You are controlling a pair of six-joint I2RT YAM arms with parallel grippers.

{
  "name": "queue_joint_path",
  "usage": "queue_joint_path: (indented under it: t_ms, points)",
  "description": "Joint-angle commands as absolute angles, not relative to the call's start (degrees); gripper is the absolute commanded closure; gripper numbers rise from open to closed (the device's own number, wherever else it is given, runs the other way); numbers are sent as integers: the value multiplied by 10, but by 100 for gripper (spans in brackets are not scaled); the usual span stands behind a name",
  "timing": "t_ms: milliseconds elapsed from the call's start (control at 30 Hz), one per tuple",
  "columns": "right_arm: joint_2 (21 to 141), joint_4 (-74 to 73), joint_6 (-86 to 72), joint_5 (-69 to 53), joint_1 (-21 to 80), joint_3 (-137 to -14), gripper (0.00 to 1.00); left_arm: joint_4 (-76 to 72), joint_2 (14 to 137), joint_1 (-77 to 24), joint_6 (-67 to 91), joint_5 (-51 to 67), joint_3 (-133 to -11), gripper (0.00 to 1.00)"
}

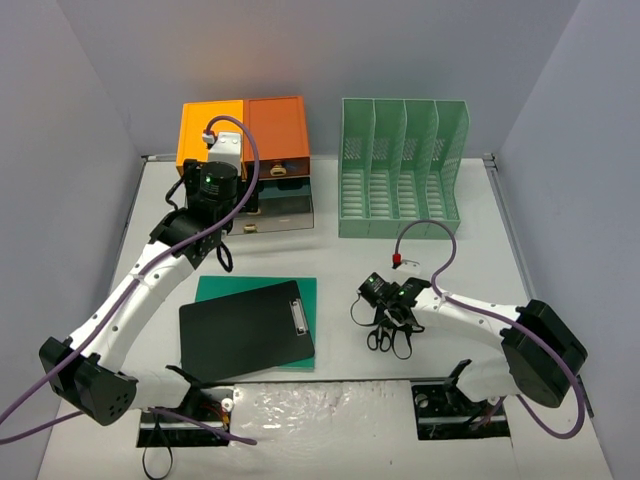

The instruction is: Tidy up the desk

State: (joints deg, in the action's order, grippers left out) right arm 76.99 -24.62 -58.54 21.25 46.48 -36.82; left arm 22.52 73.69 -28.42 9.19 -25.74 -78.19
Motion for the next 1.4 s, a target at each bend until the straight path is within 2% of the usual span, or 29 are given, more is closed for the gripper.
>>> queue_joint_path:
  t_ms: [0, 67, 133, 200, 267, 433, 633, 1133, 1367]
  points:
    - [757, -260, -595, 236, 461, -374, 74, 200, 720, -281, 86, -258, -820, 17]
    - [755, -260, -596, 236, 461, -372, 78, 199, 720, -281, 86, -258, -820, 17]
    - [751, -261, -594, 235, 461, -373, 89, 199, 720, -281, 85, -258, -821, 17]
    - [749, -263, -592, 235, 462, -377, 96, 200, 718, -281, 84, -258, -821, 17]
    - [742, -270, -590, 240, 462, -390, 100, 200, 718, -281, 84, -258, -821, 17]
    - [726, -306, -577, 270, 462, -444, 100, 200, 716, -280, 86, -259, -818, 17]
    - [728, -315, -534, 283, 467, -568, 100, 200, 711, -280, 84, -265, -816, 17]
    - [967, -138, -294, 247, 467, -894, 100, 195, 697, -280, 86, -285, -804, 17]
    - [1087, -110, -225, 220, 451, -1033, 100, 198, 688, -279, 86, -293, -799, 17]
